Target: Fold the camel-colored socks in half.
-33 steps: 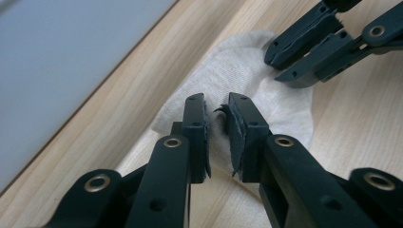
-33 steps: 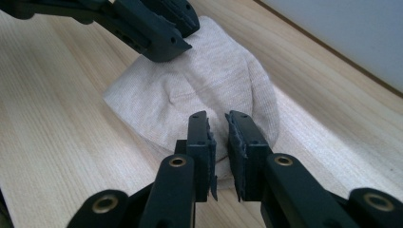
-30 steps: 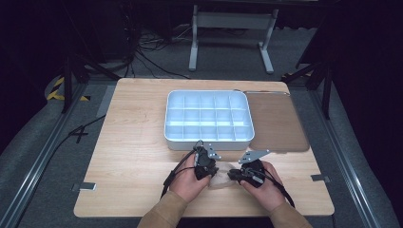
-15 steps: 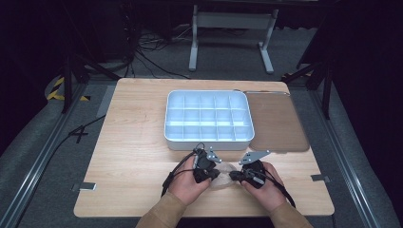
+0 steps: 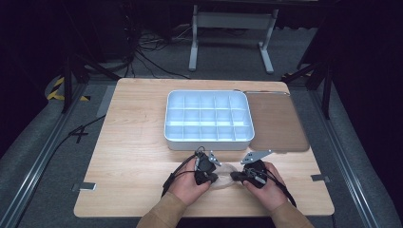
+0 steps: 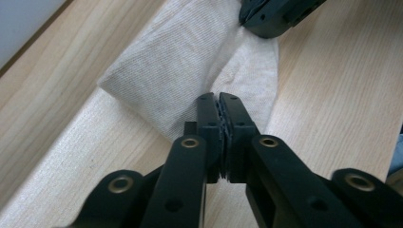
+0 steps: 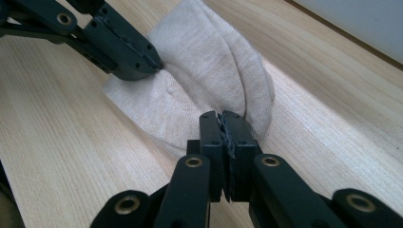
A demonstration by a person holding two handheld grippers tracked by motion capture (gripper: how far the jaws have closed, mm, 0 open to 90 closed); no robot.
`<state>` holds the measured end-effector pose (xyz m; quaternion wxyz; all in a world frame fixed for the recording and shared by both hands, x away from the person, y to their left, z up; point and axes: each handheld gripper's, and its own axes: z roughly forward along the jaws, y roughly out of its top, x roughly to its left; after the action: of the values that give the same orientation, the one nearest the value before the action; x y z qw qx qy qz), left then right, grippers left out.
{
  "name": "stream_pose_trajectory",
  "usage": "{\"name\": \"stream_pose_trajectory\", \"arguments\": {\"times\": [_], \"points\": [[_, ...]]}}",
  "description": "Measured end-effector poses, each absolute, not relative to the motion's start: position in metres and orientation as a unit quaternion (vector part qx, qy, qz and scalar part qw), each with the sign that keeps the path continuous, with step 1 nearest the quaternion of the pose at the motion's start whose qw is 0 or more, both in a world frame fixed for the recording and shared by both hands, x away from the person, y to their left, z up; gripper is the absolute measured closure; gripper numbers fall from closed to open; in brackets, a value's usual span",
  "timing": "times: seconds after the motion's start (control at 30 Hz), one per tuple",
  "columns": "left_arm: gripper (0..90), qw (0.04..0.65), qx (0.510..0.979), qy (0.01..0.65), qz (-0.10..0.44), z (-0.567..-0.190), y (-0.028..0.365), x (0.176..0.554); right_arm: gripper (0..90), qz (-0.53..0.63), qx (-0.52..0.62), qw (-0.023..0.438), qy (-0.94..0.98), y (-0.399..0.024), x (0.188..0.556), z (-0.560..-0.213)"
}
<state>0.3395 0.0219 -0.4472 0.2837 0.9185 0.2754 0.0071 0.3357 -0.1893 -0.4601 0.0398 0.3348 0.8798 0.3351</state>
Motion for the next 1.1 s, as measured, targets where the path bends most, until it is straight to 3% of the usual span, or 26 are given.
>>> {"name": "stream_pose_trajectory", "arguments": {"times": [0.17,0.5,1.1], "points": [[84.7,0.371,0.880,0.294,0.044,-0.437,0.024,0.344,88.4,0.333,0.335,0.042,0.880,-0.188,0.335,-0.460],[89.9,0.309,0.892,0.321,0.077,-0.460,0.020,0.355,88.3,0.340,0.332,0.049,0.878,-0.190,0.332,-0.461],[88.5,0.321,0.883,0.334,0.072,-0.439,0.045,0.349,88.9,0.356,0.336,0.046,0.871,-0.190,0.331,-0.449]]}}
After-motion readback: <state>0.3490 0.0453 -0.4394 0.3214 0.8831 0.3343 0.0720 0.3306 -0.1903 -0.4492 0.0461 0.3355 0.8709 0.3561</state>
